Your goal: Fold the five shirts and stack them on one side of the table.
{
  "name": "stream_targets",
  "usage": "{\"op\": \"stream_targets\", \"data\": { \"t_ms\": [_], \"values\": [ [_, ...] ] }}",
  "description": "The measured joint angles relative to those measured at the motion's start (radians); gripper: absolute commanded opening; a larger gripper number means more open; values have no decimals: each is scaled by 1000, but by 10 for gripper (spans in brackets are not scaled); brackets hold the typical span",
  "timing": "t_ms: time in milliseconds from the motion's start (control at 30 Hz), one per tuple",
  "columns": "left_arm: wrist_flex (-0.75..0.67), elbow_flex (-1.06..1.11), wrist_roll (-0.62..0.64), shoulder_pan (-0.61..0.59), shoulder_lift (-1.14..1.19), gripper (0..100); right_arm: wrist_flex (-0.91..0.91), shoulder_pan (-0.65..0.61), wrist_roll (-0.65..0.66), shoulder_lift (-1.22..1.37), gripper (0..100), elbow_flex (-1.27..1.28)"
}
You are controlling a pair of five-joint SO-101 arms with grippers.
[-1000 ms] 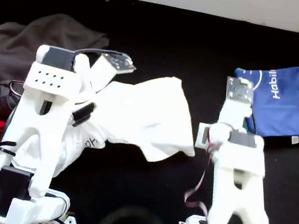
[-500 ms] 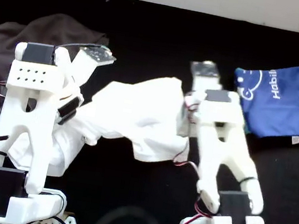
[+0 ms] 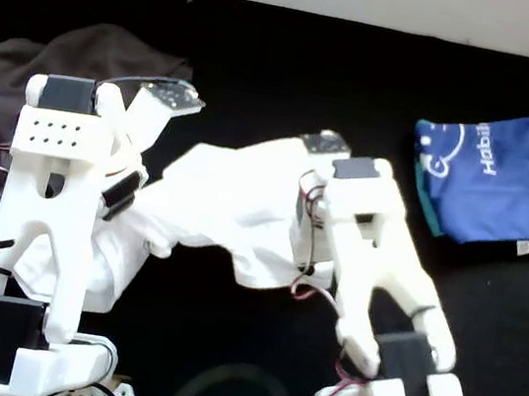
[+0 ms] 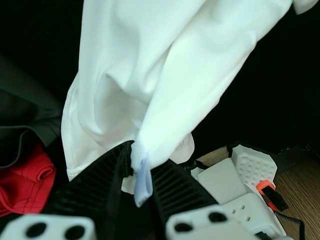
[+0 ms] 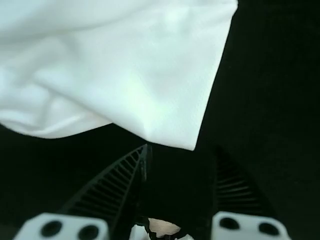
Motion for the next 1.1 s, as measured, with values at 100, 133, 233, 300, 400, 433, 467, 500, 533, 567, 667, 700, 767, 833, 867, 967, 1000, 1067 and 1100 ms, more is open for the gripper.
{"op": "stream_targets", "data": {
  "t_ms": [100, 133, 233, 300, 400, 433, 467, 500, 533, 567, 667, 700, 767, 833, 867, 967, 1000, 1067, 1100],
  "values": [
    [0, 0, 0, 0, 0, 9, 18, -2, 58, -74, 191, 11],
    [0, 0, 0, 0, 0, 9, 14, -3, 74, -91, 191, 25],
    [0, 0, 0, 0, 0, 9, -63, -3, 94, -104, 191, 97],
    [0, 0, 0, 0, 0, 9, -117, -8, 98, -104, 191, 144],
    [0, 0, 0, 0, 0, 9, -183, -35, 100, -92, 191, 187],
    [0, 0, 0, 0, 0, 9, -196, -48, 100, -81, 191, 190],
    [0, 0, 0, 0, 0, 9, -209, -57, 100, -68, 191, 192],
    [0, 0, 0, 0, 0, 9, -219, -66, 100, -55, 191, 195],
    [0, 0, 0, 0, 0, 9, -233, -74, 100, -41, 191, 195],
    [0, 0, 0, 0, 0, 9, -249, -77, 100, -23, 191, 195],
    [0, 0, 0, 0, 0, 9, -293, -78, 100, 35, 187, 195],
    [0, 0, 0, 0, 0, 9, -307, -78, 100, 58, 182, 195],
    [0, 0, 0, 0, 0, 9, -334, -78, 100, 89, 122, 195],
    [0, 0, 0, 0, 0, 9, -361, -69, 100, 91, 17, 195],
    [0, 0, 0, 0, 0, 9, -371, -58, 100, 91, 2, 195],
    [0, 0, 0, 0, 0, 9, -373, -20, 100, 91, 4, 181],
    [0, 0, 0, 0, 0, 9, -368, -3, 100, 91, 5, 166],
    [0, 0, 0, 0, 0, 9, -330, 35, 100, 91, 5, 110],
    [0, 0, 0, 0, 0, 9, -304, 54, 100, 91, 5, 77]
  ]
}}
